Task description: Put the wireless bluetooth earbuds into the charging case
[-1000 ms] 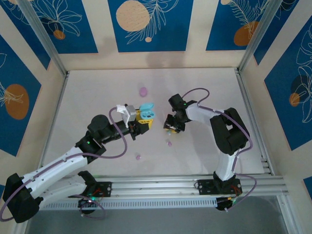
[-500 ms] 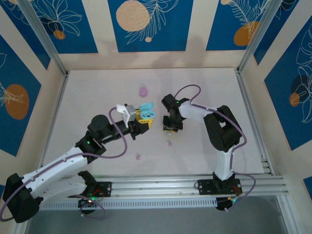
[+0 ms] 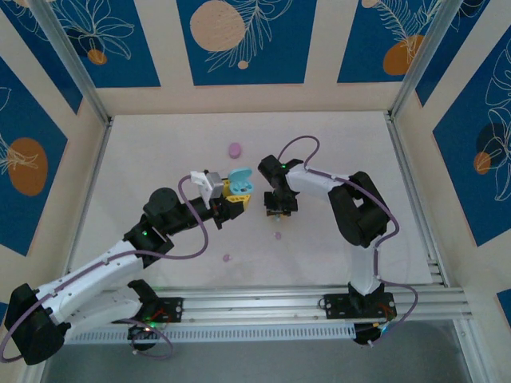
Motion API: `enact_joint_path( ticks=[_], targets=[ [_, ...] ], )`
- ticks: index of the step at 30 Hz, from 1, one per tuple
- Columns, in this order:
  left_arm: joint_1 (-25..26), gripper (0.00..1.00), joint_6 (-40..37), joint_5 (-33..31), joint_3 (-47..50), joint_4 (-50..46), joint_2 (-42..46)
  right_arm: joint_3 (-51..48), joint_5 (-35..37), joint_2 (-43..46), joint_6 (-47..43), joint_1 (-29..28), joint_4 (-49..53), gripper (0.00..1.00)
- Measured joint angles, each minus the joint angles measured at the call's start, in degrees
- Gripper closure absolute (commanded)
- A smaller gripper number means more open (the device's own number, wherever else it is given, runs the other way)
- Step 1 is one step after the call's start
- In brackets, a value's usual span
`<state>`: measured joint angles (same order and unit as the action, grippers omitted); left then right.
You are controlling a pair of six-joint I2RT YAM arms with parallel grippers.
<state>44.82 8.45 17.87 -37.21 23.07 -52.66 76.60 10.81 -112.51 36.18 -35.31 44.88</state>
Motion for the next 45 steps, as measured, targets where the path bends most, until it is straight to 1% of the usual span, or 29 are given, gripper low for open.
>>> enact_joint_path(
  ticks=[10, 15, 24, 30, 33, 42, 44, 45],
  targets=[
    [0.0, 0.74, 0.0, 0.0, 0.0, 0.0, 0.0, 0.2, 0.7, -0.1, 0.0, 0.0, 1.2, 0.73],
    [0.0, 0.74, 0.0, 0.0, 0.0, 0.0, 0.0, 0.6, 0.7, -0.3, -0.7, 0.0, 1.4, 0.7],
    [0.0, 0.74, 0.0, 0.0, 0.0, 0.0, 0.0, 1.0, 0.3, -0.6, -0.9, 0.4, 1.7, 0.73],
    [0.0, 0.74, 0.0, 0.0, 0.0, 0.0, 0.0, 1.0, -0.5, -0.6, -0.8, 0.8, 1.6, 0.7],
    [0.0, 0.74, 0.0, 0.0, 0.0, 0.0, 0.0, 1.0, -0.7, -0.6, -0.8, 0.9, 1.5, 0.7],
    [0.0, 0.74, 0.1, 0.0, 0.0, 0.0, 0.0, 1.0, -2.2, -0.6, -0.6, 1.7, 0.6, 0.75],
    [0.0, 0.74, 0.1, 0.0, 0.0, 0.0, 0.0, 1.0, -2.3, -0.6, -0.6, 1.7, 0.4, 0.78],
    [0.0, 0.74, 0.1, 0.0, 0.0, 0.0, 0.0, 1.0, -2.3, -0.6, -0.5, 1.7, 0.3, 0.81]
  ],
)
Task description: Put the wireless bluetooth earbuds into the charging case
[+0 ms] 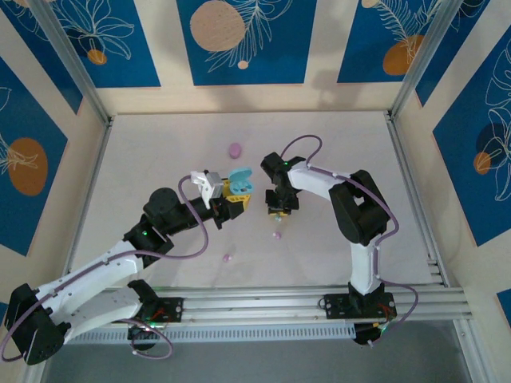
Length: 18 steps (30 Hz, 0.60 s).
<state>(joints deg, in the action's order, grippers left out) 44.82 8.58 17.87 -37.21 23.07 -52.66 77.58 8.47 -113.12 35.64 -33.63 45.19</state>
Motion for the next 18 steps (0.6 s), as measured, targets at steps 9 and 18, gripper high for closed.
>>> enact_joint_path(
  ticks=[9, 18],
  targets=[
    [0.0, 0.74, 0.1, 0.0, 0.0, 0.0, -0.9, -0.3, -0.7, 0.4, 0.1, 0.4, -0.7, 0.81],
    [0.0, 0.74, 0.1, 0.0, 0.0, 0.0, -1.1, -0.5, -1.2, 0.9, -1.3, 0.8, -0.5, 0.72]
  ],
)
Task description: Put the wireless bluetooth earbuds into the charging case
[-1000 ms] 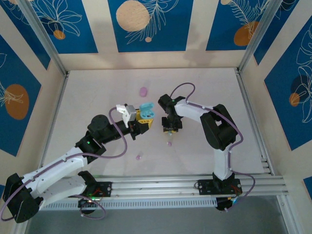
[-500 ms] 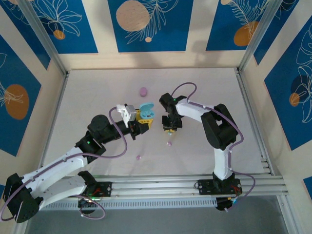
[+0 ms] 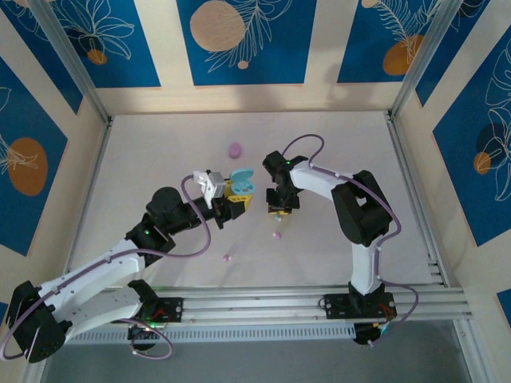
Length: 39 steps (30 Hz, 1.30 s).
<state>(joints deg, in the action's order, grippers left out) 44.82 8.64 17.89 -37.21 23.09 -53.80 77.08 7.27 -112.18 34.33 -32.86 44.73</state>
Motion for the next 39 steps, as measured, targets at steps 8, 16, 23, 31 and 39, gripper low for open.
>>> enact_joint_path(
  ticks=[8, 16, 23, 31, 39],
  targets=[
    [0.0, 0.74, 0.0, 0.0, 0.0, 0.0, 0.0, 0.0, 0.0, -0.1, -2.0, 0.0, 1.6, 0.71],
    [0.0, 0.74, 0.0, 0.0, 0.0, 0.0, 0.0, 0.8, 0.0, -1.2, -3.1, -0.2, 3.1, 0.73],
    [0.0, 0.74, 0.0, 0.0, 0.0, 0.0, 0.0, 2.6, 0.9, -2.4, -3.5, -0.9, 5.0, 0.73],
    [0.0, 0.74, 0.0, 0.0, 0.0, 0.0, 0.0, 2.9, 1.6, -2.5, -3.9, -1.6, 6.4, 0.74],
    [0.0, 0.74, 0.0, 0.0, 0.0, 0.0, 0.0, 2.9, 1.7, -2.5, -3.9, -1.6, 6.8, 0.8]
  ],
)
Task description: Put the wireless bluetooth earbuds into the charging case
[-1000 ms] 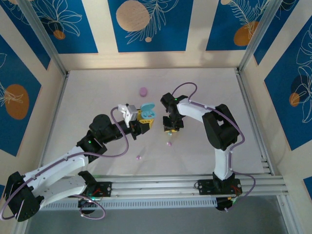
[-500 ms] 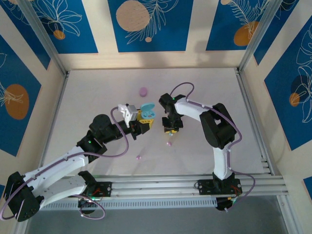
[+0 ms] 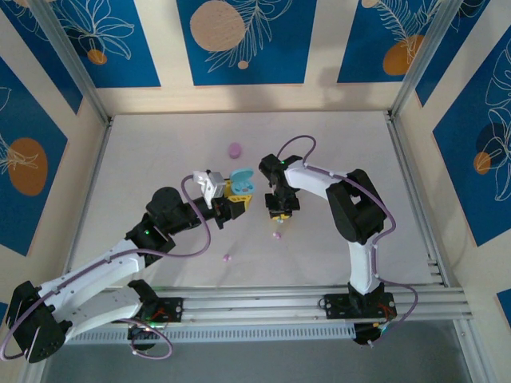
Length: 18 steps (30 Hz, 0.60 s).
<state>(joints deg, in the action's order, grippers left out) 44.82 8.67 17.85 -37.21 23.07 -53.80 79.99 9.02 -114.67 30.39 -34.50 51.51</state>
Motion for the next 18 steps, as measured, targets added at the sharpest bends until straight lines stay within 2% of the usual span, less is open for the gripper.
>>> enact_joint_path(
  ticks=[5, 9, 14, 18],
  targets=[
    [0.0, 0.74, 0.0, -0.2, 0.0, 0.0, 0.0, -0.5, -1.3, 1.4, 0.0, 0.2, -0.7, 0.81],
    [0.0, 0.75, -0.2, -0.4, 0.0, -0.5, 0.3, -3.9, -8.0, 9.1, 0.2, 2.0, -4.4, 0.81],
    [0.0, 0.75, -1.7, -1.5, 0.6, -1.4, 1.1, -8.1, -26.6, 22.8, 2.3, 9.0, -12.2, 0.81],
    [0.0, 0.75, -3.3, -2.0, 0.9, -1.7, 1.2, -10.9, -41.7, 27.8, 5.8, 13.6, -19.8, 0.8]
  ],
)
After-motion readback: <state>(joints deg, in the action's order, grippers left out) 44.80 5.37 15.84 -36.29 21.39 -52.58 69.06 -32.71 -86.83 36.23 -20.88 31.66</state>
